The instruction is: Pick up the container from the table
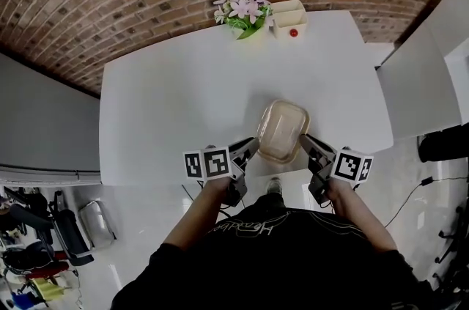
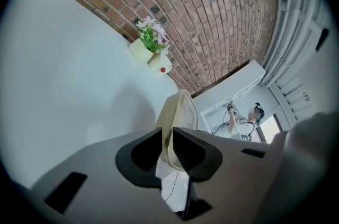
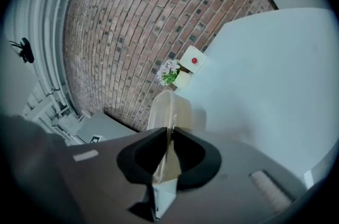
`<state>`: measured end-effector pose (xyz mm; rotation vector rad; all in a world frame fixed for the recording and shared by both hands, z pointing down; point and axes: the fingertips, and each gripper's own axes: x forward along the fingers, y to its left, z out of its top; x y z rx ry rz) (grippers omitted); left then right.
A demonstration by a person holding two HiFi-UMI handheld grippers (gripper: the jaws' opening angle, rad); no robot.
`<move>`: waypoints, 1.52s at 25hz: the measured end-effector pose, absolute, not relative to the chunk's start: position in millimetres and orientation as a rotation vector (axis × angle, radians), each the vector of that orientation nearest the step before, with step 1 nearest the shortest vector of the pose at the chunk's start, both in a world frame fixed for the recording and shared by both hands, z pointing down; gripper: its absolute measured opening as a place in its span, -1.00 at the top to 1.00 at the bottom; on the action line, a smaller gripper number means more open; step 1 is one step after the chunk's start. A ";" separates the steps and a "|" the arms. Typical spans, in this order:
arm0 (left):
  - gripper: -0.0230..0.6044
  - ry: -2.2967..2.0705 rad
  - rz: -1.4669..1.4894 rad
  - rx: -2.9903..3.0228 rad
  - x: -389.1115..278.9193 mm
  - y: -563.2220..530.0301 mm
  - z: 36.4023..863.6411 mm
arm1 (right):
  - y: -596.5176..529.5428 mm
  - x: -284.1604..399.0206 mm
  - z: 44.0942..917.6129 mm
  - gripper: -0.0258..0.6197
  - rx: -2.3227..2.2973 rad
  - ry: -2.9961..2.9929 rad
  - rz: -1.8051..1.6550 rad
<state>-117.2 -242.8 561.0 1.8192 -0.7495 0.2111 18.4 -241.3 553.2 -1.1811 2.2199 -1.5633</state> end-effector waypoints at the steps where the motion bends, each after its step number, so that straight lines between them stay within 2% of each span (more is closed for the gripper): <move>1: 0.72 -0.755 0.206 1.829 -117.2 -237.2 556.8 | -235.1 18.3 548.8 0.78 -1.173 2.225 -1.550; 28: 0.72 -0.779 0.117 2.057 -84.4 -59.9 456.7 | -55.5 53.2 441.3 0.78 -1.002 2.276 -1.172; 38: 0.72 -0.820 0.138 2.123 -83.5 -11.3 442.9 | -6.3 58.2 416.1 0.78 -0.962 2.308 -1.077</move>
